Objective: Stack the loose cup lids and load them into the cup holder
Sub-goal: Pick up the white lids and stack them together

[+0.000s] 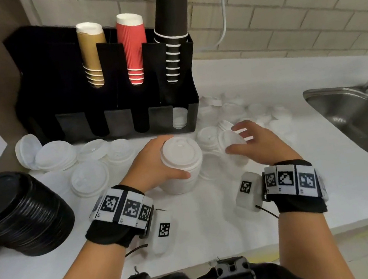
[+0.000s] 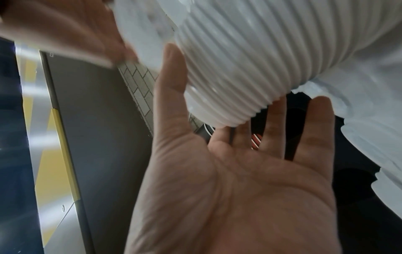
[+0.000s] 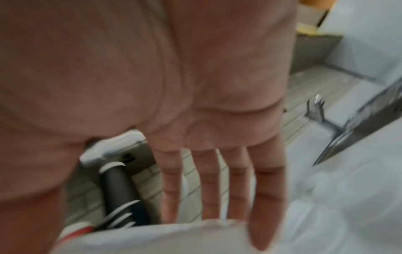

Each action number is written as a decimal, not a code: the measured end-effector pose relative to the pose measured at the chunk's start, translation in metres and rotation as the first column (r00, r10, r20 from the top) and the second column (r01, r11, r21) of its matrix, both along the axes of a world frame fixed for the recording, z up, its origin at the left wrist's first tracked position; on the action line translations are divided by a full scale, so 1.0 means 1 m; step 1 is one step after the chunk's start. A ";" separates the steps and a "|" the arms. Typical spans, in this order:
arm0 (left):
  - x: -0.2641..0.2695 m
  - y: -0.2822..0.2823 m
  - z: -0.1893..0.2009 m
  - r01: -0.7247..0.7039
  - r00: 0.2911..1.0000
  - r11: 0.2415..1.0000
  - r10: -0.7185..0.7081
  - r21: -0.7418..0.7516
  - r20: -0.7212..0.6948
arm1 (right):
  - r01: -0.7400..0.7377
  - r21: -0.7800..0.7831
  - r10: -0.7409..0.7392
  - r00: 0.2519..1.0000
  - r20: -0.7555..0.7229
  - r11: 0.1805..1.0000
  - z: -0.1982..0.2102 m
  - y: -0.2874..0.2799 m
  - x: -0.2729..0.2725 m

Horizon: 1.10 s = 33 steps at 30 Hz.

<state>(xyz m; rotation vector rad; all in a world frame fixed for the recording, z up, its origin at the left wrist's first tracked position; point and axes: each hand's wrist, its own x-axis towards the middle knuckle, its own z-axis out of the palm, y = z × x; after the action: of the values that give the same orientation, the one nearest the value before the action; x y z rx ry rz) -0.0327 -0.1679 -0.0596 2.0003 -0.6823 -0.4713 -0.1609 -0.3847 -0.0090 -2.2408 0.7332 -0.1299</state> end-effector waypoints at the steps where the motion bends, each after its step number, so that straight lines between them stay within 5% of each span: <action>1: 0.000 -0.001 0.000 0.000 1.000 1.000 0.000 0.004 0.001 | -0.035 0.042 0.031 0.995 0.092 0.999 0.005 0.006 0.005; 7: -0.007 -0.004 0.003 -0.031 0.999 0.999 0.031 0.008 0.014 | -0.284 0.003 0.270 0.914 0.303 0.959 0.000 0.048 0.038; 16: -0.012 -0.003 -0.004 -0.097 0.995 0.995 0.097 -0.040 0.001 | -0.422 -0.205 0.462 0.860 0.219 0.883 -0.007 0.060 0.055; 27: -0.014 -0.002 -0.001 -0.053 0.998 0.996 0.056 -0.076 0.039 | -0.499 -0.157 0.522 0.834 0.181 0.852 -0.009 0.056 0.055; 30: -0.015 -0.002 0.001 -0.056 0.997 0.995 0.059 -0.078 0.046 | -0.402 -0.053 0.402 0.880 0.252 0.914 -0.009 0.038 0.047; 33: -0.014 -0.003 0.001 -0.063 0.997 0.996 0.066 -0.058 0.047 | -0.096 -0.052 0.103 0.982 0.157 0.994 -0.013 -0.005 0.037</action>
<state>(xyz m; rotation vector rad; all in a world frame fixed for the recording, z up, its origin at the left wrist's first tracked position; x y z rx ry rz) -0.0470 -0.1711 -0.0582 1.9796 -0.6519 -0.3619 -0.1242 -0.3897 -0.0224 -2.2736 0.5360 -0.2759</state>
